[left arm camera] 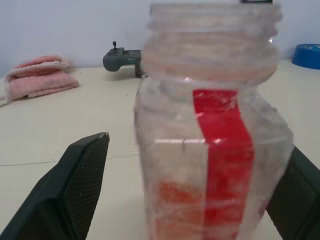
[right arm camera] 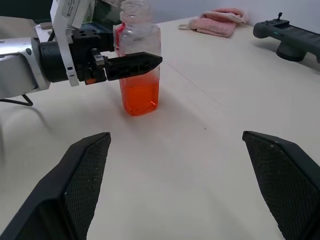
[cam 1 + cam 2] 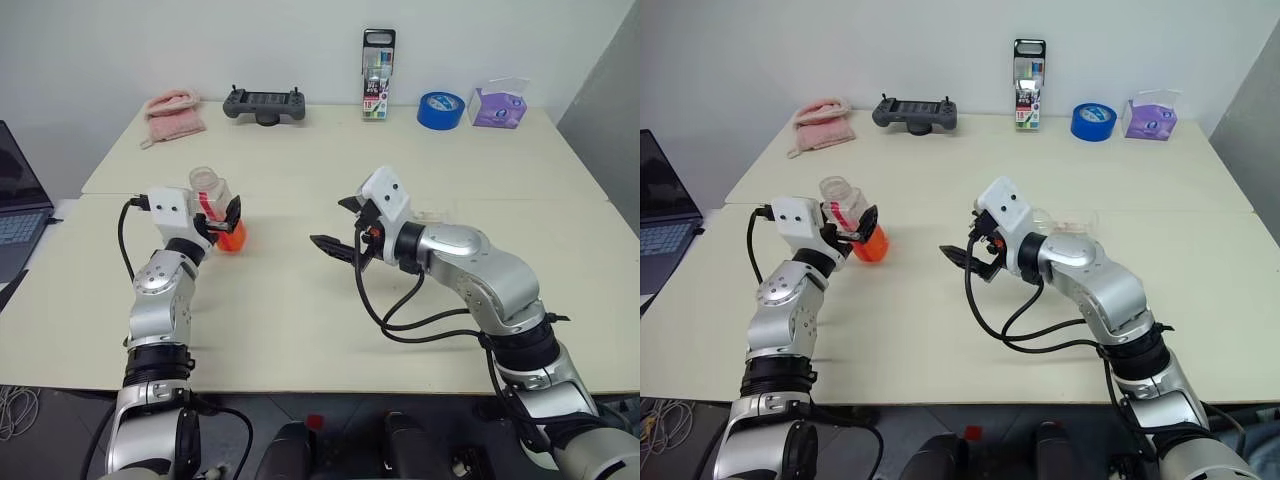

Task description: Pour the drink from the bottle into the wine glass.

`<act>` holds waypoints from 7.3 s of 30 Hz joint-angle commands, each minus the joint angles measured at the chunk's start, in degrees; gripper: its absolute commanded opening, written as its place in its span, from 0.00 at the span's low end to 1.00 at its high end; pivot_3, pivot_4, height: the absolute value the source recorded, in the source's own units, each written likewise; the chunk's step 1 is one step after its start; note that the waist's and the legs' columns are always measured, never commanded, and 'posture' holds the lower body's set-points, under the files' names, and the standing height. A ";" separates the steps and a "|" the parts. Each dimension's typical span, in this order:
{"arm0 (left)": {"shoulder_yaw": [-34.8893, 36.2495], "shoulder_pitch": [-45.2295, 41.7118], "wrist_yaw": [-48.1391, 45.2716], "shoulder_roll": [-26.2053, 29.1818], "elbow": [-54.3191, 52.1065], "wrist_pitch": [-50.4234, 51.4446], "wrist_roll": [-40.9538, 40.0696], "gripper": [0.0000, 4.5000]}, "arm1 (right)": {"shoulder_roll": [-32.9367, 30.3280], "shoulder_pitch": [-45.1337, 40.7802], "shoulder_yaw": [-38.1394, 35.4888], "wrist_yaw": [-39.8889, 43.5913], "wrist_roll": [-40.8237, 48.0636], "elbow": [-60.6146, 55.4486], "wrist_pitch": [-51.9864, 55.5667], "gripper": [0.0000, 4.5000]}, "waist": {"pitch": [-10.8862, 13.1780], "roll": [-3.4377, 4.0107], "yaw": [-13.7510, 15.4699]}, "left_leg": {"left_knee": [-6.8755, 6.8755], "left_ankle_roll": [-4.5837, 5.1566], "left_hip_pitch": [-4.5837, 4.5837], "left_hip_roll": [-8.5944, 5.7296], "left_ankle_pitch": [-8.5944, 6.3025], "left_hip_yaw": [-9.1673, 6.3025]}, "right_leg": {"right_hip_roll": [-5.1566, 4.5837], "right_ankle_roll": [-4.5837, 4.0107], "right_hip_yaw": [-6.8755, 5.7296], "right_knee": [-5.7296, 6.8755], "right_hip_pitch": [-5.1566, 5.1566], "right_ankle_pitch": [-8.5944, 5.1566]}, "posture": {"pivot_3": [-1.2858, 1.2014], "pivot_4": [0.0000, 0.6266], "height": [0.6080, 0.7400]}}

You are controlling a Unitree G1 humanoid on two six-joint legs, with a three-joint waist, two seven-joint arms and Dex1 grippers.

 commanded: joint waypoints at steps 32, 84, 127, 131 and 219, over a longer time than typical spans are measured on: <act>-20.58 21.66 -14.05 3.19 -42.60 28.63 -12.30 0.99 | -14.84 -9.37 14.01 1.68 -44.56 38.32 -29.49 1.00 | 0.00 0.00 -0.35 | -0.06 0.02 0.23 0.04 0.00 0.72 | 0.00 -0.04 0.22 -0.13 0.19 -0.04 | 0.52 0.24 1.00; -4.48 28.87 -8.02 5.42 -49.14 25.74 -14.10 1.00 | 25.10 8.90 -17.00 -4.57 -12.32 30.97 -40.88 0.05 | 0.00 0.10 -0.51 | -0.15 0.02 0.28 0.08 -0.02 0.19 | 0.10 -0.04 0.19 -0.07 0.18 -0.03 | 0.52 0.24 1.00; -3.54 26.17 -6.09 3.73 -43.22 23.19 -11.78 1.00 | 12.44 15.73 -3.61 3.34 -15.98 26.97 -39.09 0.99 | -0.10 0.08 -0.46 | -0.15 0.00 0.37 0.12 -0.02 0.21 | 0.23 -0.06 0.21 -0.09 0.24 -0.06 | 0.52 0.24 1.00; -1.46 25.84 -3.13 1.87 -41.26 19.83 -10.34 1.00 | 9.52 15.86 -4.71 5.38 -14.01 21.60 -35.30 0.99 | -0.10 0.08 -0.38 | -0.14 0.00 0.35 0.12 -0.02 0.21 | 0.22 -0.06 0.21 -0.10 0.24 -0.05 | 0.52 0.24 1.00; -25.20 -23.59 -17.06 12.56 -0.66 -27.30 25.49 0.41 | -30.48 11.11 -26.43 15.70 26.49 -14.67 3.70 1.00 | 0.07 -0.18 0.70 | -0.03 0.07 0.08 0.06 -0.03 0.66 | 0.01 0.05 0.18 -0.19 0.17 -0.06 | 0.52 0.24 1.00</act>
